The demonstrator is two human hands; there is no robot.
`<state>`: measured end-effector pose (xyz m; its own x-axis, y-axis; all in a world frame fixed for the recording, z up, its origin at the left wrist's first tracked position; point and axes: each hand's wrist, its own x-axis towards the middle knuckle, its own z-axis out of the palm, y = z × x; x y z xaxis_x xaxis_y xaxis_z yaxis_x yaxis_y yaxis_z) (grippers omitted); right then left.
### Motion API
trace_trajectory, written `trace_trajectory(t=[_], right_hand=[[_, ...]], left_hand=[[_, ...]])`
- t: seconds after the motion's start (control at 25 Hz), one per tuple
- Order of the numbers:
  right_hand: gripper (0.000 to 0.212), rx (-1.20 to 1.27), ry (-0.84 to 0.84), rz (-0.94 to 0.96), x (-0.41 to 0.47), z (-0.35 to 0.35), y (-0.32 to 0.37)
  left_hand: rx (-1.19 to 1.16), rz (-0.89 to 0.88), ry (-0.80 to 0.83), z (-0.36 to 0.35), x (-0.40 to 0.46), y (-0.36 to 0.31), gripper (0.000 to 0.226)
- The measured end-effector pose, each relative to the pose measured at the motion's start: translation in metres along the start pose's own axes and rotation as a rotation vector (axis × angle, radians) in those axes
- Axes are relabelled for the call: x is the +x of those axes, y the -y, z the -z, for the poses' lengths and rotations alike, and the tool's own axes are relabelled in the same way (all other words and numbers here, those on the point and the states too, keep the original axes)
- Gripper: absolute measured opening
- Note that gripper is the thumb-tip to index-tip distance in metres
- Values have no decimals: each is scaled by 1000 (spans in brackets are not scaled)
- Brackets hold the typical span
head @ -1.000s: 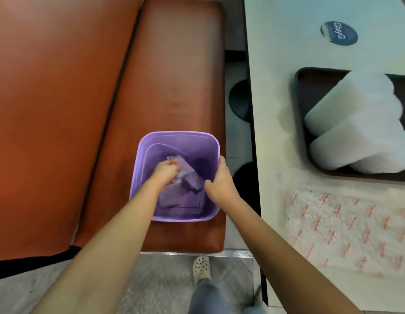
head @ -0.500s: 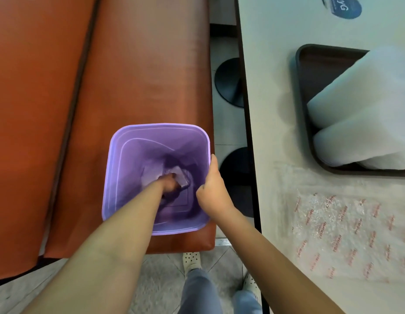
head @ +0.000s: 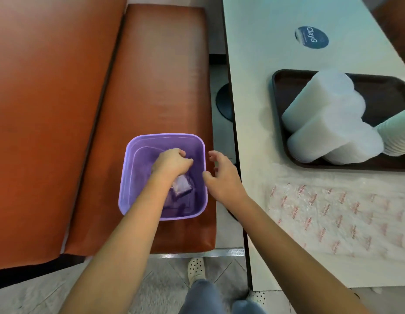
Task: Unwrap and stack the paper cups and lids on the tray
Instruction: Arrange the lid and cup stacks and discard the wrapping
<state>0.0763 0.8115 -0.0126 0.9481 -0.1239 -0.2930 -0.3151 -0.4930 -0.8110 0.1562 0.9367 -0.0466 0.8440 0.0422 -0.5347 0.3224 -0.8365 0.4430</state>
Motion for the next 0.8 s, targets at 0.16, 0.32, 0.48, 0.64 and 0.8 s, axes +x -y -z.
trace_trajectory(t=[0.16,0.32,0.48,0.64,0.8], right_hand=[[39,41,-5,71,-27,48,12],[37,39,-68,179,-62,103,-6],[34,39,-132,196,-92,162,-50],[31,-143,-182,180,-114,234,-122],[34,-397,-210,92,-122,298,-199]], left_hand=[[-212,-203,-111,30,-70,-51,28],[-359,-388,-118,19,-138,-105,20],[-389,-436,-38,-35,-176,-141,16],[-328,-460,-63,-105,-211,-179,18],[-161,-525,-92,-170,-221,-220,22]])
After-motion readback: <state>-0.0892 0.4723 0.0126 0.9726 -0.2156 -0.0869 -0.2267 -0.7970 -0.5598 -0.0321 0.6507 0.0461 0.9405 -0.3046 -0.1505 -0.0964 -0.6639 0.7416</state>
